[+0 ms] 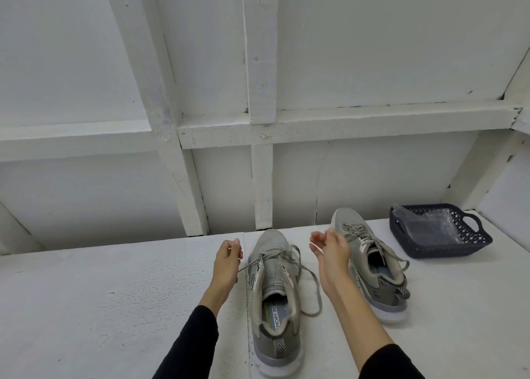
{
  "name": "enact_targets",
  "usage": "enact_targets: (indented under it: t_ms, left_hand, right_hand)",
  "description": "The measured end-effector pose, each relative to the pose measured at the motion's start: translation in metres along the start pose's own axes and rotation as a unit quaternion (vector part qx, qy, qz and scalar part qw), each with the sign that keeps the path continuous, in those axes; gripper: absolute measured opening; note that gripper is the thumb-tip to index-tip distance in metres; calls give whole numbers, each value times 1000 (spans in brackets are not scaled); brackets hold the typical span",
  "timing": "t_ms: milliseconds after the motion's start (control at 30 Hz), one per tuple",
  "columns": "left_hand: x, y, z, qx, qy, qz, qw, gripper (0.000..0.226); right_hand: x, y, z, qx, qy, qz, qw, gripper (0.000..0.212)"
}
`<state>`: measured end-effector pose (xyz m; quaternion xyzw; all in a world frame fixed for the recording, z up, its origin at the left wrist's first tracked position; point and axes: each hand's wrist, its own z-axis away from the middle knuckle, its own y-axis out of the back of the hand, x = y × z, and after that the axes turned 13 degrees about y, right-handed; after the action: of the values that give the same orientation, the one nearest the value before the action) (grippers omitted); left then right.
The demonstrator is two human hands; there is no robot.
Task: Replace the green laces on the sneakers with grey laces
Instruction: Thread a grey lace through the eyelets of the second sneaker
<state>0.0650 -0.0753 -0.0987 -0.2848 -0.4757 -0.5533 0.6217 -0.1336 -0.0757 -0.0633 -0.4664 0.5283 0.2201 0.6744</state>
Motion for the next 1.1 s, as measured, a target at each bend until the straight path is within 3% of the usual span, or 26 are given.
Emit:
enact_targets:
  t_ms: [67,167,267,333,367,433,467,600,700,767,933,1033,1100]
  left_hand:
    - [-1,0,0,0,3,-9,1000,31]
    - [-4,-2,-1,-5,10,-20,1000,29]
    - [-5,-3,0,-14,-1,-34,999,26]
    - [-6,-4,1,-16,-11,-43,999,24]
    - [-6,-4,1,-18,-16,-43,999,23]
    - [-6,-5,1,-22,-25,-35,999,21]
    - [-6,-5,0,-22,-28,-34,999,21]
    - [-8,-5,-2,-20,-30,-33,999,21]
    - [-10,-7,-4,-17,-30,-30,999,19]
    - [-10,-9,-2,-24,-37,-27,999,18]
    - [-7,-10,2,-46,-66,-63,995,29]
    - [-12,-6,-7,-17,-125,-157,980,9]
    - [-17,0,-13,28,-148,-266,952,19]
  right_hand:
    - [-1,-1,-2,-29,-27,-3,999,21]
    - [12,1,-3,-107,-16,163,981,17]
    - [29,8,-5,-216,41,367,904,29]
    - [40,11,-3,-301,76,442,842,40]
    - [46,12,-3,-313,89,450,832,37]
    - [49,11,-1,-288,95,438,846,22]
    - [43,9,1,-257,85,409,871,19]
    - [31,7,-6,-104,58,267,956,40]
    - [19,5,-11,-47,3,175,983,30]
    - [12,5,-12,-50,-11,216,975,20]
    - [17,15,1,-166,6,477,863,57]
    - [22,15,6,-226,33,503,834,52]
    - [27,14,9,-269,24,474,838,43]
